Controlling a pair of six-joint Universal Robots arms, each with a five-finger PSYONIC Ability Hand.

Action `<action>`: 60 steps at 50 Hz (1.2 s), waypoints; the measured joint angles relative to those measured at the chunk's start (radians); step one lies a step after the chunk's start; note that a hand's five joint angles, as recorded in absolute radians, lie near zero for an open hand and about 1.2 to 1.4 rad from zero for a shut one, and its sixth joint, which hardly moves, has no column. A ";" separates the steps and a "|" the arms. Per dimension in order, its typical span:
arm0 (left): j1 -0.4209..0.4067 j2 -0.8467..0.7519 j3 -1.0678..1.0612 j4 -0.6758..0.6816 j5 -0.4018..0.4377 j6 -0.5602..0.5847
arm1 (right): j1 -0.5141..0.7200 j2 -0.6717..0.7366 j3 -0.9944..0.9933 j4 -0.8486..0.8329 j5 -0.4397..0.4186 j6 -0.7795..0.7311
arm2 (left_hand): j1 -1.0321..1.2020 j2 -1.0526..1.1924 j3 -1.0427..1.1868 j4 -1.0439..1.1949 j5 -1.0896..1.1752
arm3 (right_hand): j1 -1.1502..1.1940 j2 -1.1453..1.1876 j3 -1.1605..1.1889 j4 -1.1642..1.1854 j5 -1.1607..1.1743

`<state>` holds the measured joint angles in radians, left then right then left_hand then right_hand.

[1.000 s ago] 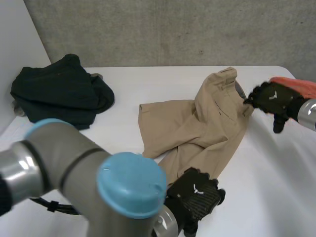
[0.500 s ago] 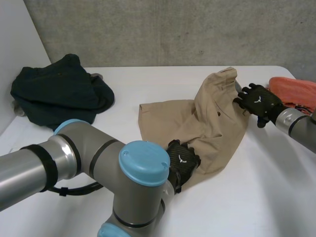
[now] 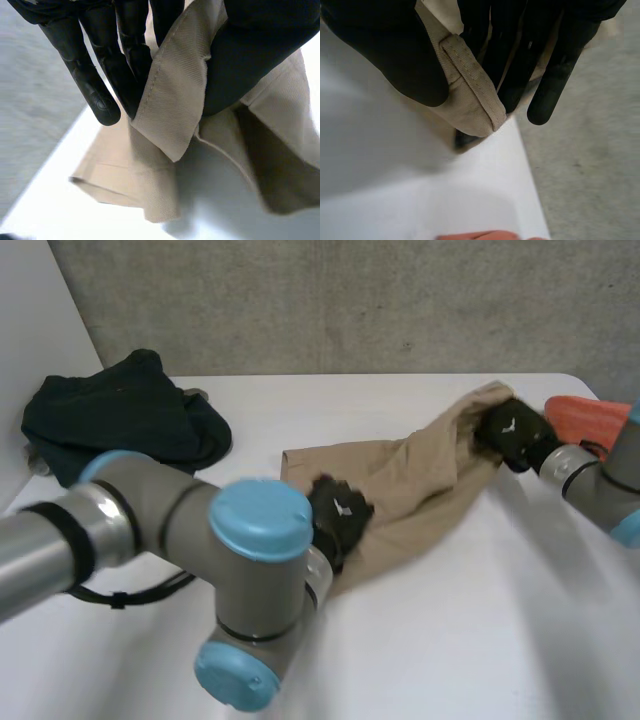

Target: Fold the laundry.

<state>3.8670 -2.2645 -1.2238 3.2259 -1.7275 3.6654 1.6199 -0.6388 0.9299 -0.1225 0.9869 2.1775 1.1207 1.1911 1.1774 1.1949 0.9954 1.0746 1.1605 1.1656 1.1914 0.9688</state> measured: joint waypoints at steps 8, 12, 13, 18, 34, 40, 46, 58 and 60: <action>0.099 0.266 -0.015 0.012 -0.042 -0.082 | -0.008 -0.290 0.114 -0.073 0.006 0.284 | 0.008 0.000 0.000 0.001 0.000 | 0.000 0.000 0.003 0.001 0.018; 0.160 0.429 -0.015 0.010 -0.041 -0.133 | -0.021 -0.424 0.120 -0.051 0.026 0.426 | 0.016 0.001 0.008 0.004 0.011 | 0.000 0.000 0.013 0.002 0.028; 0.179 0.488 -0.014 0.009 -0.038 -0.149 | -0.027 -0.468 0.115 -0.030 0.030 0.468 | 0.016 0.002 0.012 0.004 0.014 | 0.001 0.000 0.016 0.002 0.029; 0.231 0.675 0.005 0.006 -0.017 -0.188 | -0.044 -0.616 0.071 0.057 0.025 0.605 | 0.016 0.003 0.013 0.004 0.014 | 0.000 0.000 0.016 0.002 0.029; 0.397 0.712 0.316 -0.072 0.014 -0.271 | 0.009 -0.753 -0.125 0.076 0.052 0.961 | 0.019 0.003 0.013 0.005 0.017 | 0.000 0.000 0.021 0.002 0.037; 0.431 0.557 0.343 -0.078 0.067 -0.291 | 0.093 -0.663 -0.100 0.081 0.089 0.916 | 0.023 0.003 0.013 0.005 0.017 | 0.000 0.000 0.021 0.003 0.043; 0.455 0.349 0.319 -0.026 0.101 -0.303 | 0.162 -0.505 -0.055 0.070 0.165 0.822 | 0.024 0.004 0.014 0.005 0.017 | 0.000 0.000 0.021 0.003 0.043; 0.523 -0.211 0.595 0.131 0.086 -0.263 | 0.279 -0.028 -0.182 -0.213 0.474 0.690 | -0.218 -0.221 -0.209 -0.223 -0.205 | -0.499 -0.552 -0.527 -0.546 -0.495; 0.527 -0.268 0.657 0.125 0.096 -0.266 | 0.294 0.042 -0.245 -0.242 0.486 0.681 | -0.749 -0.687 -0.666 -0.692 -0.675 | -0.773 -0.843 -0.824 -0.834 -0.805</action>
<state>4.3944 -2.5321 -0.5665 3.3514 -1.6313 3.3992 1.9142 -0.5966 0.6853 -0.3646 1.4729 2.8583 0.3717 0.5045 0.5118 0.5027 0.3200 0.3015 0.3176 0.3416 0.3575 0.1635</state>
